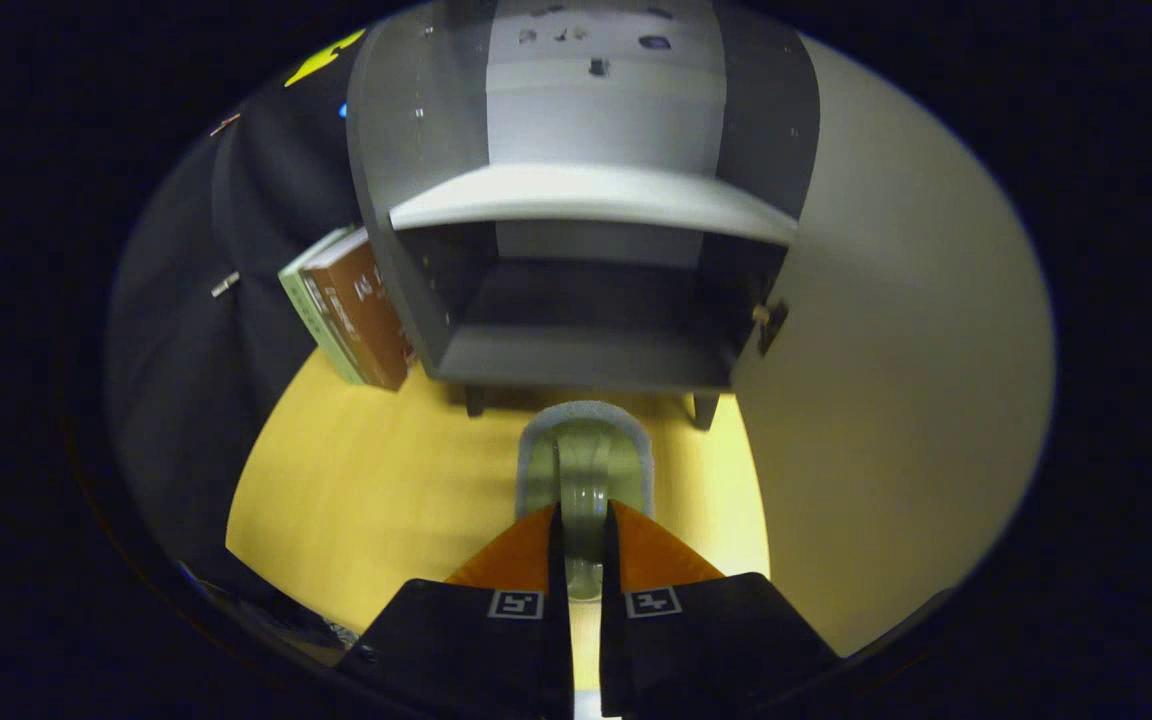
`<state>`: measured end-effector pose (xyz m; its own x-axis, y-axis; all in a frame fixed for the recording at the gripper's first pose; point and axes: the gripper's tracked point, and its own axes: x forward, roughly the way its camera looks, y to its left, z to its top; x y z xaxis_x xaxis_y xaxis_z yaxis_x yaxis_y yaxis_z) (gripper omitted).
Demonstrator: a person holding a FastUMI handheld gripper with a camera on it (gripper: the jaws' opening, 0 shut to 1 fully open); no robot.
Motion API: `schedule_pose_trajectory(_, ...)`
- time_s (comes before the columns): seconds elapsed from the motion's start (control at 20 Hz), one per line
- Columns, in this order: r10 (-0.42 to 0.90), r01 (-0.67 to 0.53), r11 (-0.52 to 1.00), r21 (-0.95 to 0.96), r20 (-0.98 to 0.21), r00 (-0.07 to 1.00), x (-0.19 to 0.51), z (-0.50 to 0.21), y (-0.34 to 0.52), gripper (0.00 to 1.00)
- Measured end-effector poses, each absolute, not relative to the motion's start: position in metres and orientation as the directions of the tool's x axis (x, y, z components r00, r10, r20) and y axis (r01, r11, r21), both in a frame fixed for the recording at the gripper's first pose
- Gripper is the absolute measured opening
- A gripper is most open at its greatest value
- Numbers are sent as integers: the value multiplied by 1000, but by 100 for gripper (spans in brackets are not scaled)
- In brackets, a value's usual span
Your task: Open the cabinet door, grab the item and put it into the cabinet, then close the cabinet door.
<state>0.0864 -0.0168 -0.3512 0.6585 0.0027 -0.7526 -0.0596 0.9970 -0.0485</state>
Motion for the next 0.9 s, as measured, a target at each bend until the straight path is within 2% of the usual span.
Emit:
schedule_pose_trajectory(0.2,10,-69,996,-64,-657,754,128,-281,-19,15)
schedule_pose_trajectory(0.55,55,-85,996,-37,-500,864,225,-199,-10,15)
schedule_pose_trajectory(0.9,53,-57,998,7,-473,880,311,-203,-7,15)
